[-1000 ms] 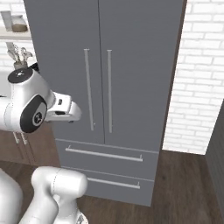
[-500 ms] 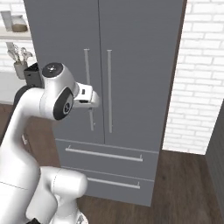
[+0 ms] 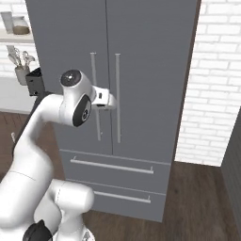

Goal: Take the strawberry from the fridge and place it on top of the pancake, located on the dining counter.

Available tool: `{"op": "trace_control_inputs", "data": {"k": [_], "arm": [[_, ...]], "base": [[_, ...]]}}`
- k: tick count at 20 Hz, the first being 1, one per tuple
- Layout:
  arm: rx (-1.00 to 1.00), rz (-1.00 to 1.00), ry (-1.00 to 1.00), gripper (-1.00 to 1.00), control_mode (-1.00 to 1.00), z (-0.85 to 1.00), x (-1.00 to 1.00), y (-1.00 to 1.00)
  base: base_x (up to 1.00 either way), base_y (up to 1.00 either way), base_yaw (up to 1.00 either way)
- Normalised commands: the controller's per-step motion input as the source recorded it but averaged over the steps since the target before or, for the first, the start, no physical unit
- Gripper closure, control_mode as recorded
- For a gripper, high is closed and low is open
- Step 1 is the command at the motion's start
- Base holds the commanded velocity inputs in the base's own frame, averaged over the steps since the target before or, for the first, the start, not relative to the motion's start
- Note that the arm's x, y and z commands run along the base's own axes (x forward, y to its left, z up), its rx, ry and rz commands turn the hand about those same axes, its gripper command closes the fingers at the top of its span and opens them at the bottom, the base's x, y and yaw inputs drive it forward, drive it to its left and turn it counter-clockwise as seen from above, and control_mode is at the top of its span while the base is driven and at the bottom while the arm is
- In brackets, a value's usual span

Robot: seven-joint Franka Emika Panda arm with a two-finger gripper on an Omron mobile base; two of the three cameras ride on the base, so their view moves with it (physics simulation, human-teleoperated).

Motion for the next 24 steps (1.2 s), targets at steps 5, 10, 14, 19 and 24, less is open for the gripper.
{"op": "trace_control_inputs", "data": {"k": [5,10,14,19,24], "arm": [[0.0,0.0,-0.01,-1.0,-1.0,0.0,0.63,-0.07],[0.0,0.0,-0.01,-1.0,-1.0,-0.12,0.62,-0.04],[0.0,0.0,0.0,-1.0,-1.0,-0.23,0.65,-0.04],[0.0,0.0,0.0,-1.0,-1.0,-0.25,0.58,-0.11],[0.0,0.0,0.0,-1.0,-1.0,-0.2,0.61,-0.01]], "base": [[0.0,0.0,0.0],[0.0,0.0,0.0],[0.0,0.0,0.0],[0.0,0.0,0.0],[0.0,0.0,0.0]]}}
